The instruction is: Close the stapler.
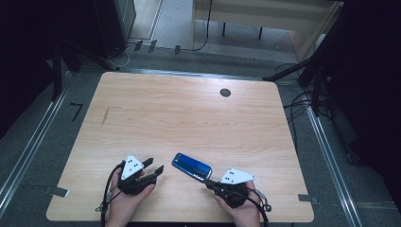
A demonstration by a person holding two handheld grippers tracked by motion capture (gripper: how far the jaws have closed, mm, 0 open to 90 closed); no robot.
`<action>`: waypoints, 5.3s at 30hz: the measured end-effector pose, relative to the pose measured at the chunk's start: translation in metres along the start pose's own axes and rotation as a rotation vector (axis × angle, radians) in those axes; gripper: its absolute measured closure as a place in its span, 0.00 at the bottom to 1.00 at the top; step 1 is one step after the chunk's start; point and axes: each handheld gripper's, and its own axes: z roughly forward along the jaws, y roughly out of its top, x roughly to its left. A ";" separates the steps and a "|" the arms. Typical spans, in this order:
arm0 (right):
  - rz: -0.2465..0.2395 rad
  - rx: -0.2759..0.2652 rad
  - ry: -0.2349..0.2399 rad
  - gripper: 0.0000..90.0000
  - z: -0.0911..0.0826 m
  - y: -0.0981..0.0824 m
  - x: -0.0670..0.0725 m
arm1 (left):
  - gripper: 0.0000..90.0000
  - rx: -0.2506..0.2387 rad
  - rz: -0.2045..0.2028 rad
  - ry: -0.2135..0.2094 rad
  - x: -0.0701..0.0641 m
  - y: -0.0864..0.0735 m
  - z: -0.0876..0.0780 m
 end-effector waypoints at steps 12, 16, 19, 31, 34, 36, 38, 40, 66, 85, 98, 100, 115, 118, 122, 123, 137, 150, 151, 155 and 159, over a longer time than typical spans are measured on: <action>-0.006 0.024 -0.003 1.00 0.009 -0.002 0.001 | 0.30 -0.012 -0.017 0.109 0.045 -0.017 -0.050; -0.002 0.030 0.006 1.00 0.014 -0.002 0.002 | 0.19 0.012 -0.045 0.172 0.070 -0.023 -0.067; 0.000 0.031 0.009 1.00 0.015 -0.002 0.004 | 0.13 0.008 -0.053 0.204 0.087 -0.025 -0.076; -0.001 0.052 0.002 1.00 0.024 -0.004 0.002 | 0.09 -0.015 -0.128 0.187 0.109 -0.031 -0.081; -0.005 0.056 0.000 1.00 0.025 -0.003 0.002 | 0.09 -0.005 -0.116 0.195 0.107 -0.031 -0.079; -0.003 0.057 0.001 1.00 0.026 -0.002 0.001 | 0.09 -0.009 -0.115 0.210 0.106 -0.031 -0.080; -0.003 0.054 0.004 1.00 0.027 -0.001 0.000 | 0.09 -0.012 -0.117 0.204 0.107 -0.032 -0.080; 0.001 0.054 0.010 1.00 0.028 -0.001 -0.002 | 0.09 -0.005 -0.115 0.202 0.107 -0.031 -0.079; 0.029 0.039 -0.029 1.00 0.029 0.003 -0.019 | 0.09 0.025 -0.121 0.207 0.107 -0.030 -0.076; 0.055 0.034 -0.050 1.00 0.032 0.007 -0.029 | 0.09 0.027 -0.115 0.205 0.107 -0.030 -0.076; 0.066 0.032 -0.066 1.00 0.033 0.009 -0.034 | 0.09 0.029 -0.115 0.208 0.107 -0.030 -0.076; 0.067 0.030 -0.069 1.00 0.033 0.010 -0.034 | 0.09 0.030 -0.113 0.208 0.107 -0.030 -0.076; 0.059 0.028 -0.084 1.00 0.035 0.011 -0.037 | 0.09 0.036 -0.111 0.207 0.107 -0.030 -0.075; 0.066 0.030 -0.082 1.00 0.035 0.012 -0.037 | 0.09 0.037 -0.111 0.207 0.107 -0.030 -0.075; 0.060 0.012 -0.077 0.94 0.033 0.010 -0.037 | 0.09 0.031 -0.116 0.206 0.107 -0.030 -0.076; 0.059 -0.003 -0.078 0.92 0.031 0.010 -0.036 | 0.09 0.032 -0.117 0.204 0.108 -0.030 -0.076; 0.083 -0.105 -0.098 0.59 0.004 0.007 -0.040 | 0.09 0.033 -0.114 0.207 0.107 -0.029 -0.075; 0.099 -0.160 -0.116 0.49 -0.017 0.005 -0.051 | 0.09 0.029 -0.116 0.206 0.107 -0.030 -0.076; 0.097 -0.166 -0.120 0.48 -0.019 0.004 -0.052 | 0.09 0.028 -0.116 0.206 0.107 -0.030 -0.076; 0.104 -0.183 -0.130 0.44 -0.028 0.003 -0.056 | 0.09 0.029 -0.114 0.207 0.107 -0.030 -0.075; 0.118 -0.195 -0.138 0.40 -0.034 0.002 -0.061 | 0.09 0.029 -0.114 0.207 0.107 -0.030 -0.075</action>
